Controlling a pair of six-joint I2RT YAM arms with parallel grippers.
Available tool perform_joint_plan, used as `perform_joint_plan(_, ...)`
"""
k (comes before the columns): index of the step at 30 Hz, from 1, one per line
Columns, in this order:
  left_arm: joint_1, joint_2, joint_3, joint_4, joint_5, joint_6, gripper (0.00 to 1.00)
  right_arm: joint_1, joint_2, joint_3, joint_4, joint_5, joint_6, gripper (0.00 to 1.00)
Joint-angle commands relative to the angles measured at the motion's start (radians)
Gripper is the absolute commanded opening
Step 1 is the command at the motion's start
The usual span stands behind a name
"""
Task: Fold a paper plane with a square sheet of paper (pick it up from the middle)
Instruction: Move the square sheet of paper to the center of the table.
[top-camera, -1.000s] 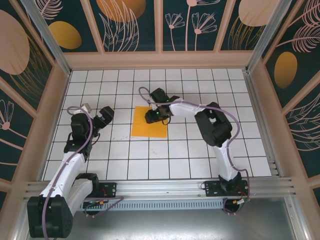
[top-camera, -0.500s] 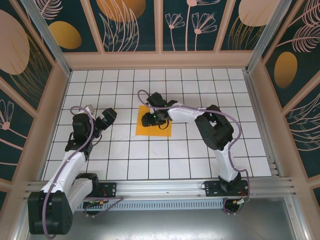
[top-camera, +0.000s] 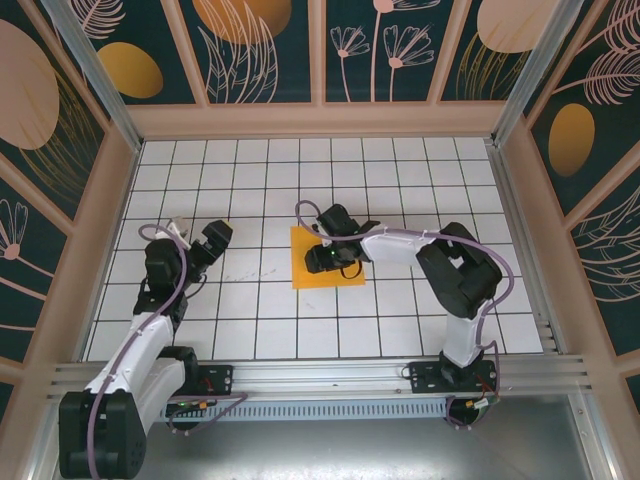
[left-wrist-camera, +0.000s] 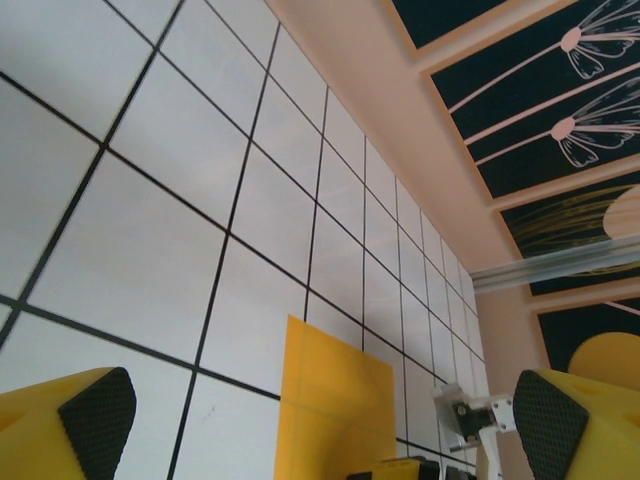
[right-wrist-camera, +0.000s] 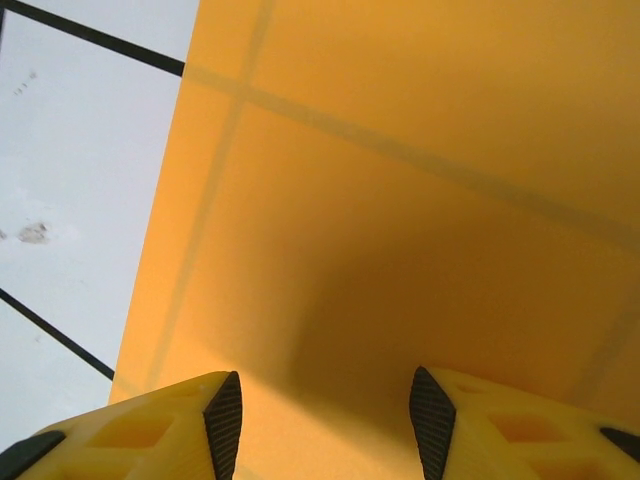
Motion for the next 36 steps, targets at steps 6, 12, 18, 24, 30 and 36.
perform_joint_plan(6, -0.022, 0.064, 0.056, 0.090, 0.127, 0.035, 0.99, 0.010, -0.143, 0.118, -0.144, 0.318, 0.120, 0.69)
perform_joint_plan(12, -0.174, 0.137, 0.076, 0.104, 0.061, 0.084, 0.99, 0.025, -0.172, 0.155, -0.213, 0.635, 0.369, 0.99)
perform_joint_plan(18, -0.311, 0.265, 0.114, 0.142, -0.004, 0.101, 0.99, -0.033, -0.071, 0.181, -0.209, 0.339, 0.382, 0.89)
perform_joint_plan(24, -0.332, 0.306, 0.100, 0.202, -0.021, 0.086, 0.99, 0.008, 0.017, 0.217, -0.204, 0.307, 0.265, 0.86)
perform_joint_plan(30, -0.332, 0.297, 0.103, 0.134, -0.053, 0.133, 0.99, 0.016, 0.131, 0.319, -0.343, 0.371, 0.158, 0.87)
perform_joint_plan(36, -0.330, 0.298, 0.106, 0.126, -0.055, 0.138, 0.99, 0.013, 0.190, 0.321, -0.349, 0.357, 0.180, 0.88)
